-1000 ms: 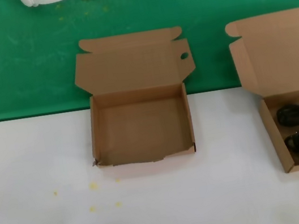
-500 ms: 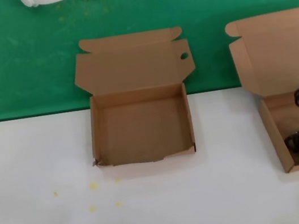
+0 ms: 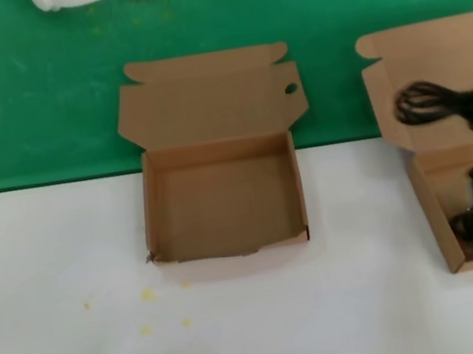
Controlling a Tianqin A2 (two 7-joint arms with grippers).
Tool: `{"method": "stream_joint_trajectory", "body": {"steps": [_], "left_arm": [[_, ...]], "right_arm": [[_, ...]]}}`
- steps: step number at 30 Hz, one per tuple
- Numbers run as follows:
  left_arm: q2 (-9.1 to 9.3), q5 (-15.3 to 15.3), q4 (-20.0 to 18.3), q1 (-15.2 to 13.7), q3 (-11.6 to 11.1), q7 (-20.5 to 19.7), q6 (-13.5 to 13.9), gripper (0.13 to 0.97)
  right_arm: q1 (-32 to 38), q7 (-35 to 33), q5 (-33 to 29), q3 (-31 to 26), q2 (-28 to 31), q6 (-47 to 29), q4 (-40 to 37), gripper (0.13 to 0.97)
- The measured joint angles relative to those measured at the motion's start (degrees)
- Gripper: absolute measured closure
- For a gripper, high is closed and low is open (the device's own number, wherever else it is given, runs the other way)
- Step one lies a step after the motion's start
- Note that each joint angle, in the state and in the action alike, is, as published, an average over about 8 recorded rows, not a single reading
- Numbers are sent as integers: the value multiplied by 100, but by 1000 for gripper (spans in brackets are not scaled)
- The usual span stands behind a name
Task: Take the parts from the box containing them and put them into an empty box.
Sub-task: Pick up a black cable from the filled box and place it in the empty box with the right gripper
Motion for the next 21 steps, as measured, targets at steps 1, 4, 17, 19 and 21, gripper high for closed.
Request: {"method": "stream_joint_trajectory", "body": {"steps": [1, 4, 17, 19, 21], "left_arm": [[0, 0, 0, 0, 0, 0, 0, 132], [0, 0, 0, 0, 0, 0, 0, 132], [0, 0, 0, 0, 0, 0, 0, 132], [0, 0, 0, 0, 0, 0, 0, 132], [0, 0, 0, 0, 0, 0, 0, 132]], "right_arm": [[-9, -63, -18, 30, -133, -24, 73, 892], [0, -262, -62, 69, -544, -79, 215, 892], [451, -988, -126, -375, -1988, 155, -571, 892], [565, -953, -131, -621, -2112, 289, -810, 892], [689, -848, -135, -915, -2190, 444, -1051, 892]]}}
